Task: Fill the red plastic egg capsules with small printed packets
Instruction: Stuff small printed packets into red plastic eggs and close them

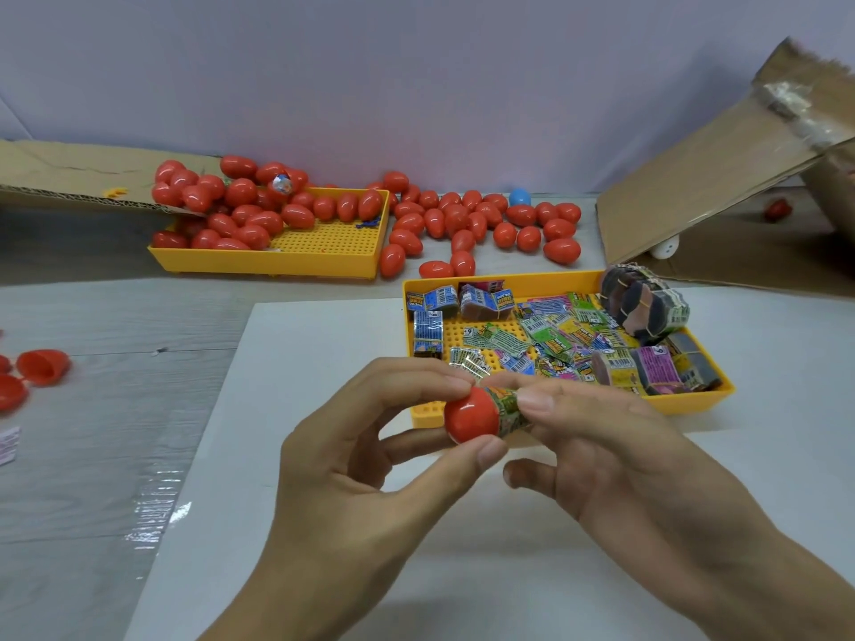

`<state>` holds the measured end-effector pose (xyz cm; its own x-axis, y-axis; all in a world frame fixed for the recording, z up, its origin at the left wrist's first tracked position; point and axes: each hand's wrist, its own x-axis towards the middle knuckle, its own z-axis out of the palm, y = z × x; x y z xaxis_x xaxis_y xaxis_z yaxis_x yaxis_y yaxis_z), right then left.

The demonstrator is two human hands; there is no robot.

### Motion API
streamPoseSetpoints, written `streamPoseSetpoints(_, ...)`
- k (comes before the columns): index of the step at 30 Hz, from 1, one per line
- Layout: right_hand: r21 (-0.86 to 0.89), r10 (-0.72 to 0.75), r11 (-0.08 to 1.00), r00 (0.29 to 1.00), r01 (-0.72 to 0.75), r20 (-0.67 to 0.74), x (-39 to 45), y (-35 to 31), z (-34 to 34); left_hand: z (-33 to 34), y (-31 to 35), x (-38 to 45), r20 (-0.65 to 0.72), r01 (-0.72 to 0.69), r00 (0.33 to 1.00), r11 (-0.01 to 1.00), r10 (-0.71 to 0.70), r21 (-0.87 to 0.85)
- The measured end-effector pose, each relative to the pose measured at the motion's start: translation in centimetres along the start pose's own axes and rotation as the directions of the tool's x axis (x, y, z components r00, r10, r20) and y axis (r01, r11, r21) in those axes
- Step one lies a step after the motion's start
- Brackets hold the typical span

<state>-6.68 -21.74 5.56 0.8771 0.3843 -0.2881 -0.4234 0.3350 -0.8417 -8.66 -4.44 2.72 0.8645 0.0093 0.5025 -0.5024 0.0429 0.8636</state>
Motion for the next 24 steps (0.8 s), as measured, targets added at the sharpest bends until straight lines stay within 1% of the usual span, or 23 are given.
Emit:
streamPoseSetpoints(2,0.012,-0.014,1.000,1.000,0.014,-0.004,-0.09,-0.07,0.05,0.00,0.11,-0.04,-0.002,0.012,1.000,1.000,-0.012,-0.011)
streamPoseSetpoints(6,-0.039,-0.067,0.997,0.997,0.065,-0.046,-0.23,0.06,0.15,-0.02,0.25,0.01,-0.006,0.028,1.000,1.000,-0.028,-0.009)
streamPoseSetpoints(12,-0.047,-0.059,0.997,0.998,0.057,-0.036,-0.14,0.09,0.03,-0.14,0.28,0.08,-0.009,0.026,1.000,0.999,-0.025,0.025)
streamPoseSetpoints(14,-0.022,-0.033,0.999,0.999,0.033,-0.027,-0.03,0.17,-0.18,-0.03,0.28,0.01,-0.005,0.024,1.000,0.999,-0.023,0.031)
streamPoseSetpoints(18,0.060,0.019,0.998,0.999,-0.021,0.032,0.09,0.37,-0.13,0.07,0.13,-0.13,-0.010,0.032,0.999,0.999,-0.032,0.033)
streamPoseSetpoints(21,0.010,-0.003,1.000,1.000,0.003,-0.005,0.17,0.46,-0.12,0.02,0.09,-0.12,-0.007,0.007,1.000,0.998,-0.006,0.067)
streamPoseSetpoints(24,0.000,-0.018,1.000,1.000,0.018,-0.024,0.16,0.42,-0.31,0.11,0.10,-0.14,0.004,-0.028,1.000,0.995,0.027,0.092)
